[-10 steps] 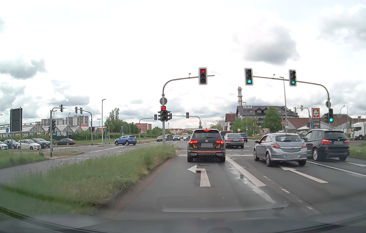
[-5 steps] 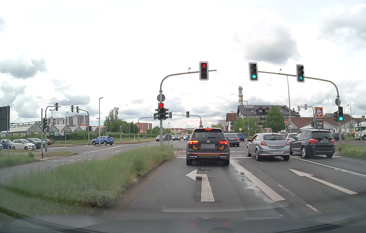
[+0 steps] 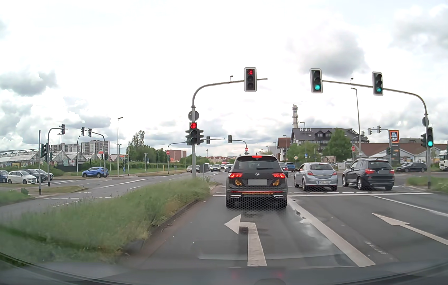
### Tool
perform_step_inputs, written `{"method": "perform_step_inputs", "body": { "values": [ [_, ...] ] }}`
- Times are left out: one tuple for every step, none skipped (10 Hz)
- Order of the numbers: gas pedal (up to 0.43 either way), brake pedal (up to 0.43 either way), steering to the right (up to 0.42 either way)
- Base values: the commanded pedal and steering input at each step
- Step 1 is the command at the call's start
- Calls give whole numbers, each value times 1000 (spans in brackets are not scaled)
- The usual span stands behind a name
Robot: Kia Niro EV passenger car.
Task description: Follow the waypoints while adhering to traffic rules and regulations
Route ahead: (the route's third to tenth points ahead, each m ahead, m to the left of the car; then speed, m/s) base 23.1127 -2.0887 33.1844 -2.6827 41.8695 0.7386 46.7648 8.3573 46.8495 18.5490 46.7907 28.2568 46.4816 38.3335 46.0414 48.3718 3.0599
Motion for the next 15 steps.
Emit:
{"method": "perform_step_inputs", "body": {
  "values": [
    [0, 128, -1],
    [0, 140, -1],
    [0, 159, -1],
    [0, 171, -2],
    [0, 183, -1],
    [0, 189, -1],
    [0, 189, -1],
    [0, 189, -1],
    [0, 195, -1],
    [0, 201, -1],
    [0, 207, -1],
    [0, 207, -2],
    [0, 207, -1],
    [0, 207, -1],
    [0, 207, -1]
  ]
}}
